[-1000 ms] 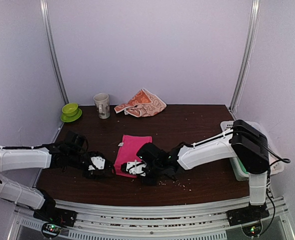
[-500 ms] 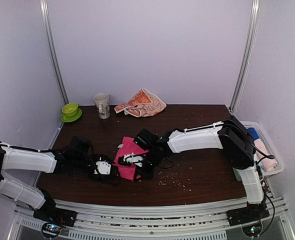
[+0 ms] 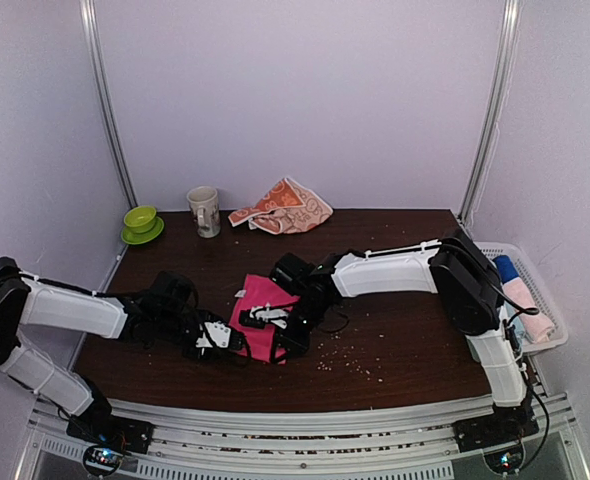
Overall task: Roll the towels
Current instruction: Roll the towel at the center of the board.
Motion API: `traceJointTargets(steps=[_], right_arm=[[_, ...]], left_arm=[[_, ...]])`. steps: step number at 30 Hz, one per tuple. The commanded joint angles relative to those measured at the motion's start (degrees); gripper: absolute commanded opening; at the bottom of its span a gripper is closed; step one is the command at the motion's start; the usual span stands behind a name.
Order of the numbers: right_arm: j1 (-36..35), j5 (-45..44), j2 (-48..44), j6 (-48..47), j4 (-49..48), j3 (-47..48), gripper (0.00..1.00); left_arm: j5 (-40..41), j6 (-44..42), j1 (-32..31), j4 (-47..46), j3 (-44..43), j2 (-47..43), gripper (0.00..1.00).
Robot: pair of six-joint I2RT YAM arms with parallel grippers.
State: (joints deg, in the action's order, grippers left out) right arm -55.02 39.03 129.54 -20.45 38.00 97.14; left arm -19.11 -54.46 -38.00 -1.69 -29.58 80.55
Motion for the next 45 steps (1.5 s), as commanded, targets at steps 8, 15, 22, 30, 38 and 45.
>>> traceJointTargets(steps=[8,15,22,30,38,45], right_arm=[[0.59,0.00,1.87,-0.56,5.36,0.14,0.02],[1.05,-2.60,-0.71,-0.64,4.49,-1.17,0.19],[1.11,-5.67,-6.80,-0.47,2.87,-5.04,0.31],[1.03,-13.25,-14.45,0.63,-2.56,-12.61,0.39],[-3.34,-25.56,-27.38,-2.91,-22.84,-29.01,0.55],[-11.09,-39.38,-33.72,-11.90,-41.92,-43.18,0.62]], left_arm=[[-0.08,1.12,-0.34,1.26,-1.95,2.15,0.22],[-5.37,-0.15,-0.26,12.93,-6.57,5.23,0.00],[-10.29,1.39,1.99,23.53,-12.13,11.51,0.00],[-19.55,1.82,7.32,35.96,-21.03,18.84,0.00],[-26.38,3.25,10.47,46.69,-29.66,27.66,0.00],[-29.13,3.25,12.14,52.16,-34.09,32.77,0.00]])
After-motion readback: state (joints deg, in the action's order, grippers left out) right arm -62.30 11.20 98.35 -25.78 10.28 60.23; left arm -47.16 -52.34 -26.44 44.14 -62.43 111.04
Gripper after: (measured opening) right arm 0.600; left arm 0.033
